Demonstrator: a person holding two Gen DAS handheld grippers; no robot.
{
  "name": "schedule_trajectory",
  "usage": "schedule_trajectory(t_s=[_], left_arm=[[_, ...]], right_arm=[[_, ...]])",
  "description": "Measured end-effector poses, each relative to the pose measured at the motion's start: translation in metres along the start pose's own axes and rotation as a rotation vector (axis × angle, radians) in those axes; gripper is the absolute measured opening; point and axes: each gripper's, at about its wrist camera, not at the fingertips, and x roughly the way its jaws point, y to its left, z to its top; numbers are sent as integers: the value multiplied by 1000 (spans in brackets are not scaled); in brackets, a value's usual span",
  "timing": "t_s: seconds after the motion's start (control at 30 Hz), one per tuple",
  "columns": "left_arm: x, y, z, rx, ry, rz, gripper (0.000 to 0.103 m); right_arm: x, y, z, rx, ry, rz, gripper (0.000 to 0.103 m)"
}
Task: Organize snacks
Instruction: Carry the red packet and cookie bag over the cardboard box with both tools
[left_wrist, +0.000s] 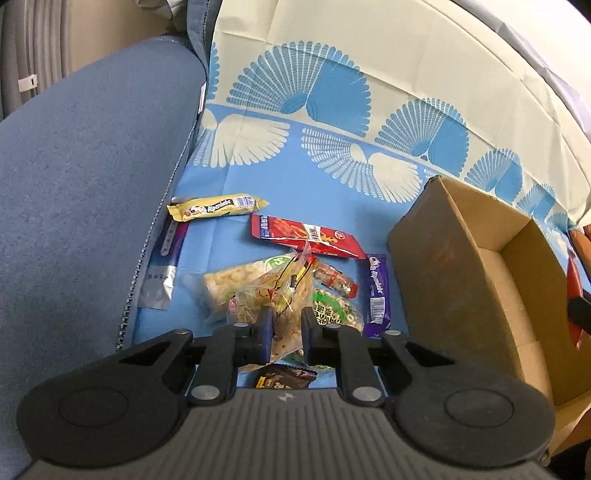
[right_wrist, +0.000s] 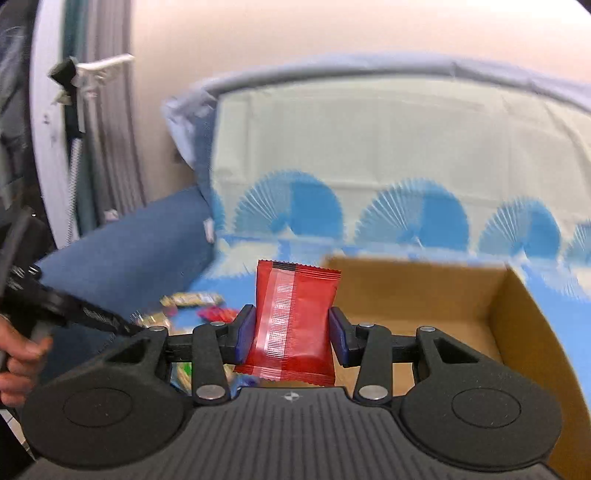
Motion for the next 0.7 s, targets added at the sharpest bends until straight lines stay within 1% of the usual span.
schedule_trajectory(t_s=[0.1, 0.23, 0.5, 0.7], left_arm=[[2, 1, 2, -37, 4, -21, 17], [-3, -2, 4, -35, -27, -20, 17], [-19, -20, 8, 0, -137, -31, 15], [-30, -36, 10, 37, -214, -60, 14]], right_arm=[[-3, -10, -3, 14, -14, -8, 44], [-6, -18, -8, 22, -20, -23, 44], [-17, -39, -12, 40, -24, -59, 44], [-24, -53, -16, 55, -28, -92, 44]])
